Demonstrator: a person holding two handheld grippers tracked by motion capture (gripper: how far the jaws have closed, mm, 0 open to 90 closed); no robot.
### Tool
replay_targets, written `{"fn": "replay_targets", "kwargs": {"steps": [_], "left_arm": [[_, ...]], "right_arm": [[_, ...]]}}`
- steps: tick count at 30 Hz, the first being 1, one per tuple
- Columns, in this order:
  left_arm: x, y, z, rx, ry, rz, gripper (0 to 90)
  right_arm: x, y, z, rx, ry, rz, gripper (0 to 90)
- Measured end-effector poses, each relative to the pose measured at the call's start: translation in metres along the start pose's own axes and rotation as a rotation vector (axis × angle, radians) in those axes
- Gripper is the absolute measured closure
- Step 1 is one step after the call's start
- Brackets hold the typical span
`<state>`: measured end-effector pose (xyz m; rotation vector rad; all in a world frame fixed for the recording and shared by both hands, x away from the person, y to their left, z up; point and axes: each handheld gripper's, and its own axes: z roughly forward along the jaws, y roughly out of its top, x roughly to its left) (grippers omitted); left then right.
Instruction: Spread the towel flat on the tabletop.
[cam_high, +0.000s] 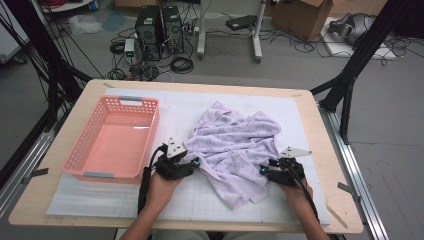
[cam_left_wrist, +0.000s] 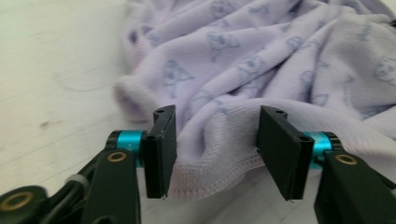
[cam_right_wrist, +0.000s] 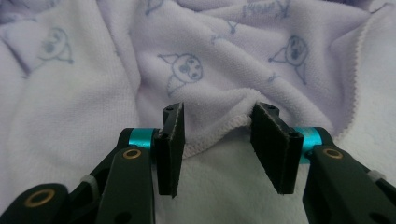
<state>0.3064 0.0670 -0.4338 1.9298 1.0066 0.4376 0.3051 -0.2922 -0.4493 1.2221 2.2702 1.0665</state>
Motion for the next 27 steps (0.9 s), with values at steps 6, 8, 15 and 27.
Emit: {"fn": "replay_targets", "kwargs": {"steps": [6,8,15,27], "left_arm": [[-0.020,0.000,0.026,0.033,0.039,0.078,45.6],[-0.026,-0.001,0.033,0.039,0.096,0.185,57.4],[-0.008,0.015,0.037,-0.015,0.157,0.172,75.1],[0.019,0.036,0.042,-0.038,0.154,0.048,49.6]], "right_arm": [[-0.001,0.003,0.002,0.002,0.049,-0.067,85.9],[-0.001,0.004,0.001,0.010,0.004,-0.106,86.1],[-0.047,0.000,-0.018,-0.008,-0.190,0.001,86.8],[-0.065,0.012,-0.025,-0.151,-0.266,0.075,69.3]]}}
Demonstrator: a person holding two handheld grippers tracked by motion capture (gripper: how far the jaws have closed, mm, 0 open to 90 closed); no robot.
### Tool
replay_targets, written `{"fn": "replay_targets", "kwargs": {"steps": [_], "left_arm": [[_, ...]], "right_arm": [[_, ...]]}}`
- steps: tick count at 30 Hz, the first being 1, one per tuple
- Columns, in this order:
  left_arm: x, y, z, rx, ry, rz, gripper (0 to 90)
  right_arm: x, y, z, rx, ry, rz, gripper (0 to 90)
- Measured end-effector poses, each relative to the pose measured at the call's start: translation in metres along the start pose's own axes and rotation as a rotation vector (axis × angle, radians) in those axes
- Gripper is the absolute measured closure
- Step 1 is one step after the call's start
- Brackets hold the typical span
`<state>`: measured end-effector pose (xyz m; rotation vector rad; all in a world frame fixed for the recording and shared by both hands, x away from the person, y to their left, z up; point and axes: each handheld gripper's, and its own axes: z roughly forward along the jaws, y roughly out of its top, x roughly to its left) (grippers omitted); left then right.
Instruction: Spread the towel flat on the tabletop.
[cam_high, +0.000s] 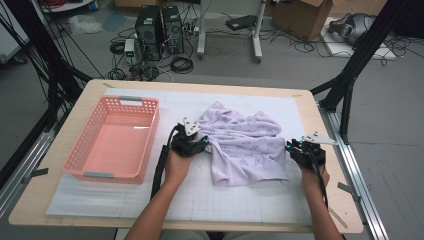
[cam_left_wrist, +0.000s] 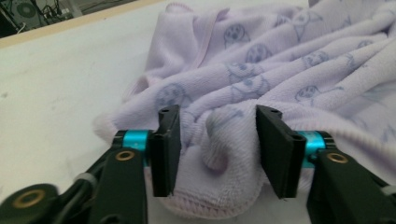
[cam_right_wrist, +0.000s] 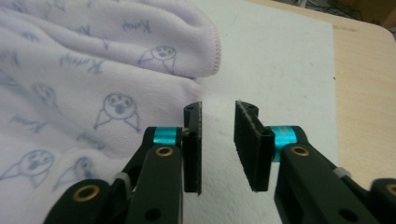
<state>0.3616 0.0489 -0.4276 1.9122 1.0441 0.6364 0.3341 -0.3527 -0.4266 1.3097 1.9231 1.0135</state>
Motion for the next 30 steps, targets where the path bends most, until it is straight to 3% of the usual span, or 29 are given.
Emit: {"fn": "replay_targets", "kwargs": {"steps": [4,9,11,14,16,18,21,24,26,28,30], "left_arm": [[0.006,-0.010,-0.021,-0.007,-0.022,-0.008,50.7],[0.001,-0.016,-0.047,-0.053,-0.052,0.027,51.3],[-0.004,-0.018,-0.050,-0.059,-0.123,-0.018,52.9],[-0.025,-0.017,-0.043,-0.053,-0.264,-0.033,54.5],[-0.042,-0.015,-0.034,-0.036,-0.330,-0.021,54.6],[-0.058,-0.014,-0.024,-0.013,-0.363,-0.003,54.5],[-0.073,-0.015,-0.010,0.029,-0.371,0.036,49.9],[-0.084,-0.020,0.002,0.102,-0.329,0.112,46.1],[-0.091,-0.022,0.002,0.101,-0.287,0.178,47.4],[-0.094,-0.021,-0.001,0.099,-0.278,0.223,55.9],[-0.093,-0.021,-0.004,0.096,-0.278,0.226,72.3]], "right_arm": [[-0.013,-0.009,-0.026,-0.042,-0.006,0.039,67.7],[-0.017,-0.020,-0.047,-0.059,0.012,0.048,67.2],[-0.016,-0.023,-0.049,-0.062,0.053,0.069,67.0],[-0.013,-0.022,-0.048,-0.068,0.076,0.087,66.6],[-0.008,-0.020,-0.046,-0.065,0.091,0.075,66.3],[-0.003,-0.019,-0.045,-0.057,0.098,0.053,66.3],[-0.001,-0.019,-0.042,-0.043,0.100,0.032,66.3],[-0.003,-0.021,-0.041,-0.034,0.102,0.041,66.4],[-0.003,-0.022,-0.041,-0.031,0.104,0.043,66.4],[-0.004,-0.023,-0.041,-0.030,0.106,0.042,66.4],[-0.003,-0.023,-0.041,-0.029,0.110,0.044,66.4]]}}
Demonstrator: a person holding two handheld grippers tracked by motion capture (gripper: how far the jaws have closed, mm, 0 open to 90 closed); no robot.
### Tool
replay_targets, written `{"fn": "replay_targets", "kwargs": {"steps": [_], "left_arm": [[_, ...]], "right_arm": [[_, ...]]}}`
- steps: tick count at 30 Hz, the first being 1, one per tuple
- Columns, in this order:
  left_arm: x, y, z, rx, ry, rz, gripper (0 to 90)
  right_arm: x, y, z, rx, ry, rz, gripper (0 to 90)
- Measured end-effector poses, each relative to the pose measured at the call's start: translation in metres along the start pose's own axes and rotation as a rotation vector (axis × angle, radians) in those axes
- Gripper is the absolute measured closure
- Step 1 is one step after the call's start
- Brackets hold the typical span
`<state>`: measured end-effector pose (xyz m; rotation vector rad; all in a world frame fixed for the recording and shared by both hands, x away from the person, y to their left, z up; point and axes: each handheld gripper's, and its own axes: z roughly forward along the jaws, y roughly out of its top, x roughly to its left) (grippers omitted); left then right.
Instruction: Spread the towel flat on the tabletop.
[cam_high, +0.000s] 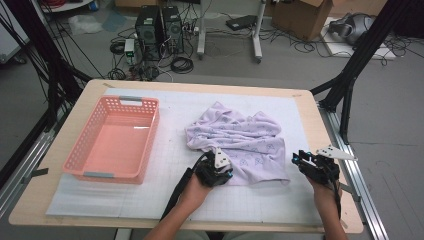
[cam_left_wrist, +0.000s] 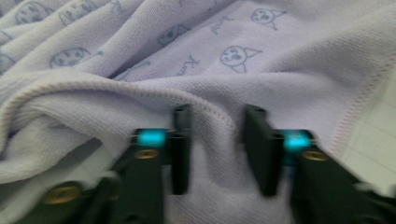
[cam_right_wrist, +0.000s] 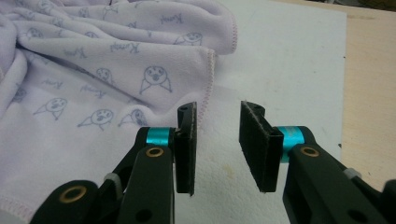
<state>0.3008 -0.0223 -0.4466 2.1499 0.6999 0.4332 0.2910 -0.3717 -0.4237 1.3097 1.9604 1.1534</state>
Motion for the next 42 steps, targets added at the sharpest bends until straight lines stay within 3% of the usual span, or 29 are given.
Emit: {"fn": "replay_targets", "kwargs": {"steps": [3,8,12,17,19,21,24,26,28,31,34,37,39,40,42], "left_arm": [[0.009,-0.006,-0.011,-0.019,0.000,-0.053,83.1],[0.036,-0.030,-0.045,-0.051,0.066,-0.133,85.2],[0.054,-0.043,-0.063,-0.047,0.115,-0.205,85.3],[0.056,-0.050,-0.077,-0.039,0.123,-0.205,84.3],[0.058,-0.056,-0.083,-0.053,0.117,-0.234,78.3],[0.062,-0.058,-0.087,-0.087,0.094,-0.280,62.3],[0.067,-0.054,-0.088,-0.143,0.073,-0.312,49.8],[0.068,-0.050,-0.086,-0.166,0.058,-0.334,43.0],[0.068,-0.047,-0.079,-0.160,0.059,-0.323,42.9],[0.065,-0.045,-0.066,-0.108,0.061,-0.297,42.9],[0.059,-0.046,-0.054,-0.049,0.057,-0.262,42.9],[0.052,-0.046,-0.047,0.007,0.075,-0.197,43.5],[0.051,-0.046,-0.048,0.005,0.081,-0.189,49.4],[0.052,-0.047,-0.049,0.001,0.071,-0.192,56.8],[0.053,-0.048,-0.052,-0.002,0.049,-0.209,82.2]], "right_arm": [[0.001,0.000,0.000,0.005,0.004,-0.004,66.3],[0.001,-0.005,0.007,0.058,0.005,0.000,65.3],[0.007,-0.007,0.014,0.105,0.026,-0.022,63.0],[0.013,-0.006,0.011,0.104,0.045,-0.022,61.2],[0.014,-0.008,0.010,0.110,0.057,0.003,60.4],[0.016,-0.010,0.012,0.118,0.086,0.026,59.9],[0.030,-0.015,0.023,0.193,0.100,-0.032,57.0],[0.040,-0.016,0.026,0.191,0.068,-0.080,57.3],[0.042,-0.014,0.027,0.199,0.068,-0.091,57.4],[0.041,-0.015,0.026,0.198,0.076,-0.077,60.5],[0.041,-0.013,0.025,0.224,0.105,-0.069,83.5],[0.045,-0.012,0.025,0.228,0.098,-0.115,85.5],[0.045,-0.012,0.025,0.227,0.103,-0.120,85.5],[0.044,-0.012,0.025,0.224,0.108,-0.113,85.4],[0.043,-0.013,0.025,0.221,0.114,-0.108,85.5]]}}
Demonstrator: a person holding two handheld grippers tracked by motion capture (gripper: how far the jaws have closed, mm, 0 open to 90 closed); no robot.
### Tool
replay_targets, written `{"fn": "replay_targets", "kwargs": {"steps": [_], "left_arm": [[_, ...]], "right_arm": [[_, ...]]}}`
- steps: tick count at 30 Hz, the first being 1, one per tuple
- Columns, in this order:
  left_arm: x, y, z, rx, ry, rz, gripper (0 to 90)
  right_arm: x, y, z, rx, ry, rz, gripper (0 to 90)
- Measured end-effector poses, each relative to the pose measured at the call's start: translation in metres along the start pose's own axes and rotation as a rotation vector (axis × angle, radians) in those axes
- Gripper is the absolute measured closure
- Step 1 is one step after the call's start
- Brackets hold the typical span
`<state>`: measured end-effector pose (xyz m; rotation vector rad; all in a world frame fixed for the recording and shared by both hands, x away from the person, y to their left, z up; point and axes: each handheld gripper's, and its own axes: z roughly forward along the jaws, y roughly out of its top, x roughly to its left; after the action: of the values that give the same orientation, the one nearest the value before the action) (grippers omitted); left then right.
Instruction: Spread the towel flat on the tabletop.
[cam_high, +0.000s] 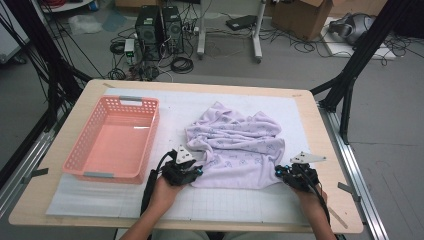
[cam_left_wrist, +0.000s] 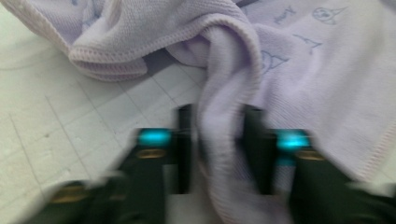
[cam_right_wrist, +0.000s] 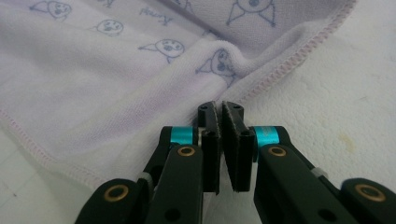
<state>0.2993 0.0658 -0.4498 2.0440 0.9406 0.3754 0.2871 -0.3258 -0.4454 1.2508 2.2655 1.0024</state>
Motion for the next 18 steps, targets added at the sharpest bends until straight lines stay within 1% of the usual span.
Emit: {"fn": "replay_targets", "kwargs": {"steps": [2,4,5,6,7,8,9,10,11,12,14,16,17,18], "left_arm": [[0.003,-0.002,-0.003,-0.005,-0.006,-0.026,84.1],[0.006,-0.005,-0.007,-0.006,0.010,-0.039,84.4],[0.007,-0.006,-0.009,-0.011,0.011,-0.049,84.4],[0.008,-0.008,-0.012,-0.018,0.019,-0.066,84.5],[0.009,-0.009,-0.016,-0.021,0.032,-0.072,84.7],[0.011,-0.011,-0.020,-0.030,0.036,-0.084,84.7],[0.012,-0.013,-0.023,-0.036,0.030,-0.098,84.7],[0.013,-0.016,-0.026,-0.047,0.019,-0.122,84.4],[0.013,-0.019,-0.030,-0.050,0.009,-0.142,84.1],[0.011,-0.022,-0.032,-0.052,0.011,-0.149,83.8],[0.007,-0.026,-0.037,-0.051,0.021,-0.156,83.8],[0.002,-0.030,-0.042,-0.052,0.037,-0.169,83.3],[0.001,-0.032,-0.044,-0.041,0.052,-0.178,79.2],[-0.001,-0.035,-0.049,-0.022,0.084,-0.184,74.3]], "right_arm": [[0.000,0.000,0.000,0.001,-0.002,0.000,85.5],[0.000,0.000,-0.001,0.001,-0.008,0.001,85.5],[-0.001,-0.001,-0.003,0.005,-0.021,-0.004,85.8],[-0.002,-0.001,-0.005,0.010,-0.040,-0.005,86.2],[-0.003,-0.003,-0.008,0.012,-0.053,-0.003,86.5],[-0.007,-0.005,-0.011,0.010,-0.057,0.007,86.6],[-0.010,-0.007,-0.014,0.006,-0.059,0.019,86.7],[-0.013,-0.009,-0.017,-0.001,-0.059,0.029,86.7],[-0.015,-0.012,-0.021,-0.009,-0.056,0.052,86.7],[-0.016,-0.014,-0.026,-0.021,-0.054,0.063,86.6],[-0.013,-0.017,-0.033,-0.031,-0.066,0.056,86.6],[-0.006,-0.018,-0.037,-0.031,-0.078,0.032,86.4],[-0.001,-0.019,-0.039,-0.023,-0.088,0.004,86.4],[0.003,-0.020,-0.041,-0.012,-0.094,-0.005,86.3]]}}
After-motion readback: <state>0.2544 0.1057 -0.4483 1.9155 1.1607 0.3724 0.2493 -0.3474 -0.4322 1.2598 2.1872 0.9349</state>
